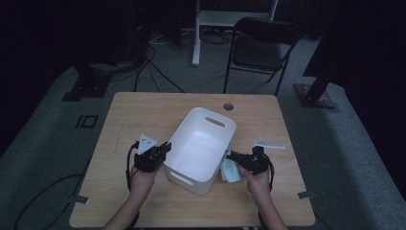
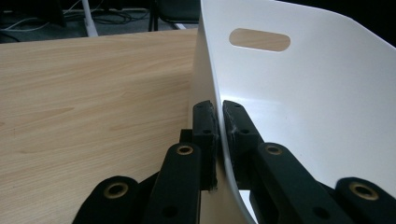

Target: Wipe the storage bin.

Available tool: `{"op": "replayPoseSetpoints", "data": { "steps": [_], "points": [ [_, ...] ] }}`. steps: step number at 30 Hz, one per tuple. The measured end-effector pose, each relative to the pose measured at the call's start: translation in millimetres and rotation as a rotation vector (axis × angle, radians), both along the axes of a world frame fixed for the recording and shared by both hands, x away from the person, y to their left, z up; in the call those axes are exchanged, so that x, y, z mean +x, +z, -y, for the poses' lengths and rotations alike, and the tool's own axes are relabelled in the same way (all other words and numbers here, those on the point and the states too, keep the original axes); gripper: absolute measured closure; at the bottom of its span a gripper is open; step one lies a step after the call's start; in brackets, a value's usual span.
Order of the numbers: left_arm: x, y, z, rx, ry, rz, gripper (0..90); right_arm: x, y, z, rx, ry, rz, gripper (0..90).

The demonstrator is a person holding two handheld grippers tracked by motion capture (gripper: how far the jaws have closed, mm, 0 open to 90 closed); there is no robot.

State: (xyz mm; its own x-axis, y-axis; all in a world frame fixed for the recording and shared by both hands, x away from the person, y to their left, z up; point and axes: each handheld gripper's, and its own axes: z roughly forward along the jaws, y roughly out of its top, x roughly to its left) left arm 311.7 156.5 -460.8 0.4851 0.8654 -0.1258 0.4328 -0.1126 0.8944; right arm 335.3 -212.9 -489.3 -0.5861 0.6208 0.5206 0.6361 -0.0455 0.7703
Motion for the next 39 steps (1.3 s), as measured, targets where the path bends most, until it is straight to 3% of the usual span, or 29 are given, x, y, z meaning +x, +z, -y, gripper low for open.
{"op": "replayPoseSetpoints", "data": {
  "steps": [7,13,17,19,24,29,31,39],
  "points": [
    [1.1,-0.2,0.1,-0.005,-0.013,-0.002,85.0,-5.8,9.8,-0.9,0.001,0.021,0.033,84.8],
    [0.3,0.2,1.1,0.002,-0.001,-0.002,84.9,-5.6,-2.9,-3.1,-0.007,0.021,-0.002,84.8],
    [0.8,0.2,1.3,0.002,-0.007,-0.004,85.0,-11.2,5.3,-3.5,0.002,0.029,0.02,84.8],
    [0.8,0.1,1.5,-0.001,-0.011,-0.003,85.0,-12.7,8.4,-6.1,-0.024,0.026,0.038,84.8],
    [0.4,0.1,2.0,0.003,-0.004,-0.001,84.9,-13.0,-0.3,-6.9,-0.013,0.03,0.011,84.8],
    [0.5,0.2,2.8,0.003,-0.006,-0.003,85.0,-19.0,5.4,-6.4,-0.006,0.046,0.022,84.8],
    [0.5,0.1,2.7,-0.002,-0.008,-0.004,85.0,-21.3,6.7,-9.2,-0.03,0.044,0.037,84.8],
    [0.0,0.0,3.4,-0.003,0.008,-0.004,84.9,-24.3,2.7,-8.6,-0.019,0.064,0.016,84.7]
  ]
}}
